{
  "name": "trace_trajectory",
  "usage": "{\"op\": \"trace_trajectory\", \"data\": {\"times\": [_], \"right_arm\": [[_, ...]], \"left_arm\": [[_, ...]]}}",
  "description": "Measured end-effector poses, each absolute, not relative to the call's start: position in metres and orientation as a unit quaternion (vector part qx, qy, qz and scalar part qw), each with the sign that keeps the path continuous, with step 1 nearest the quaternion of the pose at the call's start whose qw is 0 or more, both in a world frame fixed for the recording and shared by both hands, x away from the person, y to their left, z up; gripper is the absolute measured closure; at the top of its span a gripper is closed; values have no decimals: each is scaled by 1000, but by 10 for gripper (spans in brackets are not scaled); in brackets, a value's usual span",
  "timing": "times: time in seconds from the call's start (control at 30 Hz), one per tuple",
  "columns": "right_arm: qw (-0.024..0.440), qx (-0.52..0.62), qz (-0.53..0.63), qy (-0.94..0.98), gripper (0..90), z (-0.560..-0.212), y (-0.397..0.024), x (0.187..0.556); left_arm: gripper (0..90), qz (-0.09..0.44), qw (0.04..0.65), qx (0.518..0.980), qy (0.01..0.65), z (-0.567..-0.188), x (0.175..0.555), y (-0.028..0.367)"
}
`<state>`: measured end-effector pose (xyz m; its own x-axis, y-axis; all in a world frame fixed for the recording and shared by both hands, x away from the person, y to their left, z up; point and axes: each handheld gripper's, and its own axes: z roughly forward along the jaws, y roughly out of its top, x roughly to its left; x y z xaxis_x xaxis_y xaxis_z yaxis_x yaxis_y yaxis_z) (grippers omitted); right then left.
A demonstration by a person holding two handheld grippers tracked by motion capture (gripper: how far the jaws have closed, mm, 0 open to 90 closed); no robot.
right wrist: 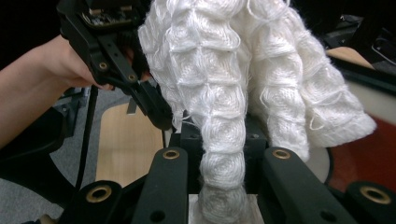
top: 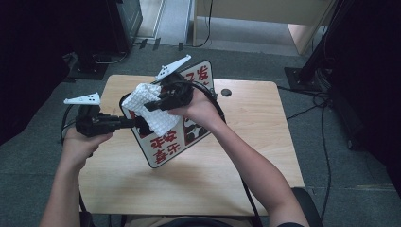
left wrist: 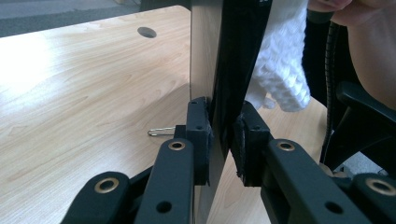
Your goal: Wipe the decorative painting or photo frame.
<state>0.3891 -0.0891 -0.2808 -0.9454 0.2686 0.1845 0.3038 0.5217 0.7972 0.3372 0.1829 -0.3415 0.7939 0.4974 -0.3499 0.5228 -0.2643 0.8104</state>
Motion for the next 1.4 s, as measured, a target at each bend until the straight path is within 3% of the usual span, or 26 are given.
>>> {"op": "trace_trajectory", "data": {"times": [0.5, 1.4], "right_arm": [[12, -163, -464, -870, 775, -276, -82, 388], [24, -161, -452, -877, 775, -312, -90, 385]], "left_arm": [[786, -14, 514, 797, 317, -342, 337, 182], [786, -16, 515, 796, 318, -342, 338, 183]]}}
